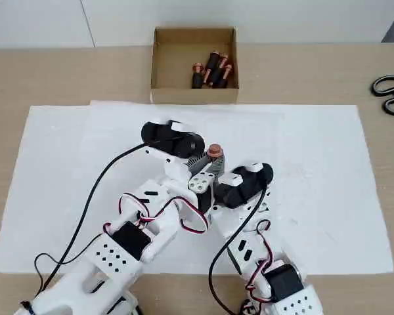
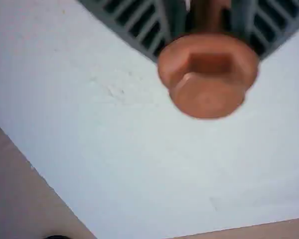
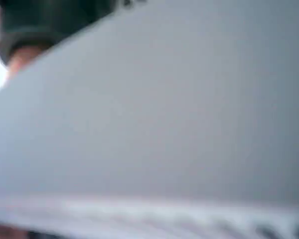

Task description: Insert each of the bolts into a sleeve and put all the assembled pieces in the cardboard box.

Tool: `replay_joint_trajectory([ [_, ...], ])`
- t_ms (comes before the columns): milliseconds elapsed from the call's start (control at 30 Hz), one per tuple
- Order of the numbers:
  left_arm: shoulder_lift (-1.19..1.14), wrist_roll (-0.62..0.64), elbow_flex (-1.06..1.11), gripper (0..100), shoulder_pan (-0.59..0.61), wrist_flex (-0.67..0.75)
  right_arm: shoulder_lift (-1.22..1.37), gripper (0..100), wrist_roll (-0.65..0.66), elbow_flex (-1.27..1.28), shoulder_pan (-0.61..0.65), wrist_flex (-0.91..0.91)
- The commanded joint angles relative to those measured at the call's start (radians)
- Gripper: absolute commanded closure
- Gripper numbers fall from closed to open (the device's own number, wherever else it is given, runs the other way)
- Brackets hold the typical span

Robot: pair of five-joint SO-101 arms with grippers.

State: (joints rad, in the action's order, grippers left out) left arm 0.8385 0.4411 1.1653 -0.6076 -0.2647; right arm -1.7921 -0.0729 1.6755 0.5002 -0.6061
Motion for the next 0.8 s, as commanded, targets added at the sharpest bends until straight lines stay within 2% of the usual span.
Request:
replay_joint_trajectory([
  [0,0.012,-0.003,-0.007,99,-0.012,-0.003,-0.022,99.5,-0.008,0.009,0.002,0.005],
  [100,0.012,-0.021,-0.002,91,-0.012,-0.009,-0.022,99.5,-0.008,0.009,0.002,0.005],
  [200,0.012,-0.02,-0.021,82,-0.012,-0.084,-0.022,99.5,-0.008,0.009,0.002,0.005],
  [500,0.014,-0.023,-0.035,81,-0.011,-0.13,-0.022,99.5,-0.008,0.009,0.002,0.005],
  [600,0.014,-0.034,-0.048,79,-0.011,-0.193,-0.022,99.5,-0.008,0.009,0.002,0.005],
  [767,0.014,-0.132,-0.153,72,0.048,-0.414,-0.022,99.5,-0.008,0.009,0.002,0.005],
])
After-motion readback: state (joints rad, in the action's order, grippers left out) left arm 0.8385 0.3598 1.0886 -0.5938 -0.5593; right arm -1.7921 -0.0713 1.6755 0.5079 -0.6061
